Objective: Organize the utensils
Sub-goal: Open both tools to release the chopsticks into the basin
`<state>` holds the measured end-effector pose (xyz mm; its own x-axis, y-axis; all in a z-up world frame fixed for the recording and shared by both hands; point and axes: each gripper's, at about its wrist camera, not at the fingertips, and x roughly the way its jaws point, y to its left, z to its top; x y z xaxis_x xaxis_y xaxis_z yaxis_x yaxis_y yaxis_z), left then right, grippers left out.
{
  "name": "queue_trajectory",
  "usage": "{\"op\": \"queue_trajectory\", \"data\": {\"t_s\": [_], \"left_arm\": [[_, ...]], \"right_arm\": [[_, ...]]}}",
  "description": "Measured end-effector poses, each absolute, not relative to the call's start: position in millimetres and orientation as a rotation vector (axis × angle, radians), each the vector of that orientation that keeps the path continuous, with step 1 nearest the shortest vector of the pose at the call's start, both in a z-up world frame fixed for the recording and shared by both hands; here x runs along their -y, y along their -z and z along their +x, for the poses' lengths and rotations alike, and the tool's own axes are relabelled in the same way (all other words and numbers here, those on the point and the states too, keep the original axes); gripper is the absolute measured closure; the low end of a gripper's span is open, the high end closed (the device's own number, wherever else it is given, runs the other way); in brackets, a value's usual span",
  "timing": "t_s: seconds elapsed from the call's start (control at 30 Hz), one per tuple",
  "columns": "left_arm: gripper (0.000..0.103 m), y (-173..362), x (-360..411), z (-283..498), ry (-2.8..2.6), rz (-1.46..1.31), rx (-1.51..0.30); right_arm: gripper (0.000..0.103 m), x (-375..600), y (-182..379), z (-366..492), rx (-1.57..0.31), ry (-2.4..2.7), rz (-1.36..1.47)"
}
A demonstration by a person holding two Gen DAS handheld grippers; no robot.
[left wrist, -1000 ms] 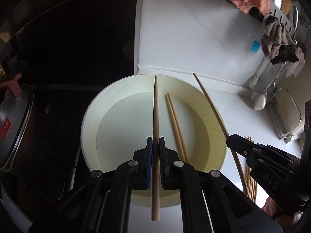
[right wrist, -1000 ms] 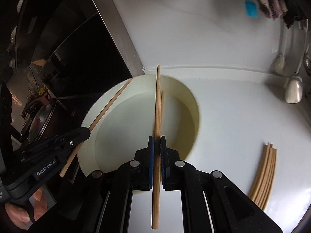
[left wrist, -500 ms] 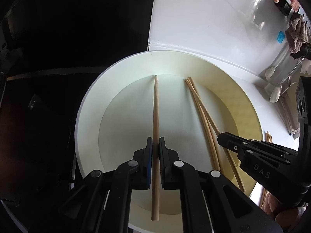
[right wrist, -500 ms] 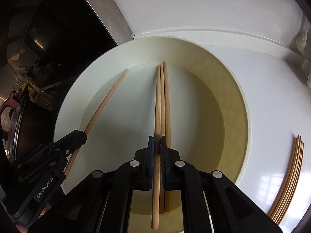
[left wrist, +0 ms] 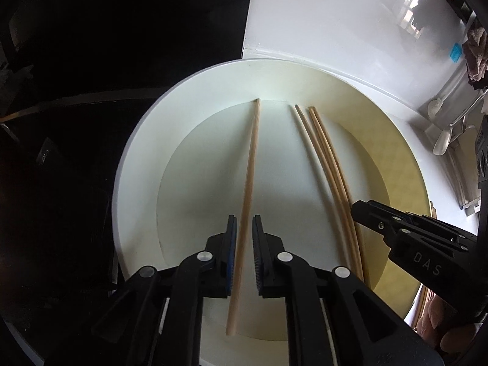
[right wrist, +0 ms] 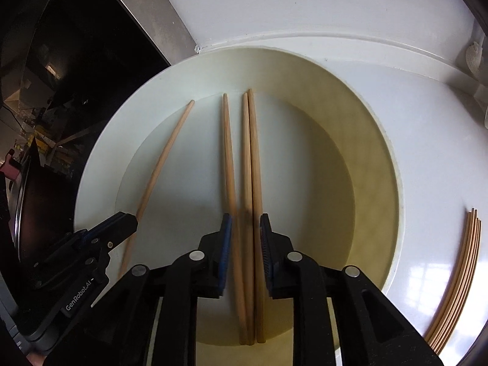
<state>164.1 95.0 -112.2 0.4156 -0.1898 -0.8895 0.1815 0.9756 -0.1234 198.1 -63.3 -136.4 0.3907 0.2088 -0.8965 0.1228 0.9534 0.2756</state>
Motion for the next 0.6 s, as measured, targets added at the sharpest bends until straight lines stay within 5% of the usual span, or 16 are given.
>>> {"op": "queue_trajectory", "data": {"t_s": [0.27,0.6], "left_arm": [[0.031,91,-110,157,0.203,-0.011,-1.046],[0.024,72,-115,134,0.201,0.01,-1.019]], "right_arm": [[0.077,68,122,183,-1.138,-0.038,0.315],[0.061,73,95,138,-1.037,-0.043,0.347]]}}
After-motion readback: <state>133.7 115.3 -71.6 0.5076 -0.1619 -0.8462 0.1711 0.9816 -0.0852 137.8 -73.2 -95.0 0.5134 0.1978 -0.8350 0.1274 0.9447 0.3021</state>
